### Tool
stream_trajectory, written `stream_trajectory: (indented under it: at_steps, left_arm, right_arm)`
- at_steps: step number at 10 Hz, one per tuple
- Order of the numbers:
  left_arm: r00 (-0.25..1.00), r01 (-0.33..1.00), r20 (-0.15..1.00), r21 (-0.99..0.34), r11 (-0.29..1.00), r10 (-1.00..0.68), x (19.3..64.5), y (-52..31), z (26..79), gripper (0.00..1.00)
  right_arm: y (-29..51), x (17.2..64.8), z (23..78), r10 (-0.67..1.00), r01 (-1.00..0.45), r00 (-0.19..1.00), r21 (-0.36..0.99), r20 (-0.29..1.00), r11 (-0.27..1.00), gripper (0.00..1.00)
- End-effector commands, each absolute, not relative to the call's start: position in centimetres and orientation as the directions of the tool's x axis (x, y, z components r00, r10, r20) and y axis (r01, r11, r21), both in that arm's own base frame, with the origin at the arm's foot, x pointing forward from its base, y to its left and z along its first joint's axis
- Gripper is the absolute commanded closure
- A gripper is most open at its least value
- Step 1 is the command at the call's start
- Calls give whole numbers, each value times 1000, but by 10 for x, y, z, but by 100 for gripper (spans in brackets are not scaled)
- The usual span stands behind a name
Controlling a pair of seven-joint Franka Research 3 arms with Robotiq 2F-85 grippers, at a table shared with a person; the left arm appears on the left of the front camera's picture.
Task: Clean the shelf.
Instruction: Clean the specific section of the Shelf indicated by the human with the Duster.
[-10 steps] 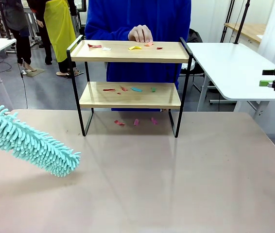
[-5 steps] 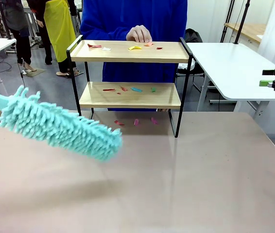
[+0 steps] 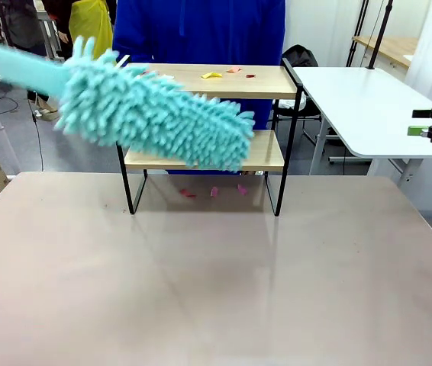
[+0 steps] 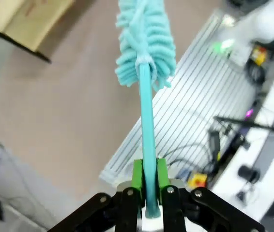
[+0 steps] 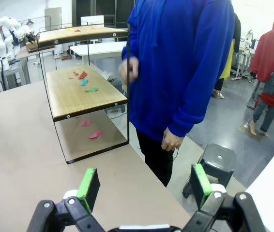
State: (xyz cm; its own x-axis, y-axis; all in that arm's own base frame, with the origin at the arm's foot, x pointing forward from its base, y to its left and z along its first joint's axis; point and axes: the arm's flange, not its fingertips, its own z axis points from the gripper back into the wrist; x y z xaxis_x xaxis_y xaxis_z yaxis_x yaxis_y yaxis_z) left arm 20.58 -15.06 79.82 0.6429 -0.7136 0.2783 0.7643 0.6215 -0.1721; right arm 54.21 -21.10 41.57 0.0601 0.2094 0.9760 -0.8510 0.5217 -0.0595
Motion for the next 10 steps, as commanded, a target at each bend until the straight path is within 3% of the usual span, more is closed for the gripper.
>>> stream_trajectory:
  at_steps: [1,3,4,5,8,10]
  left_arm:
    - [733,639,417,-152,754,-537,197,-191,834,86]
    - [759,590,474,-208,781,-447,201,-227,849,86]
    - [757,630,382,-212,747,-530,210,-240,847,86]
    - [757,608,446,-214,765,-477,190,-216,849,86]
    - [762,608,431,-220,763,-483,201,-233,848,86]
    - [720,540,585,-136,831,-373,180,-276,845,86]
  right_arm:
    - [-209,541,418,208,-851,57,-62,977,522,0]
    - [-209,541,418,208,-851,57,-62,977,522,0]
    - [-209,541,418,208,-851,57,-62,977,522,0]
    - [-209,541,418,208,-851,57,-62,977,522,0]
    - [-209,541,418,208,-851,57,-62,977,522,0]
    - [-209,541,418,208,-851,57,-62,977,522,0]
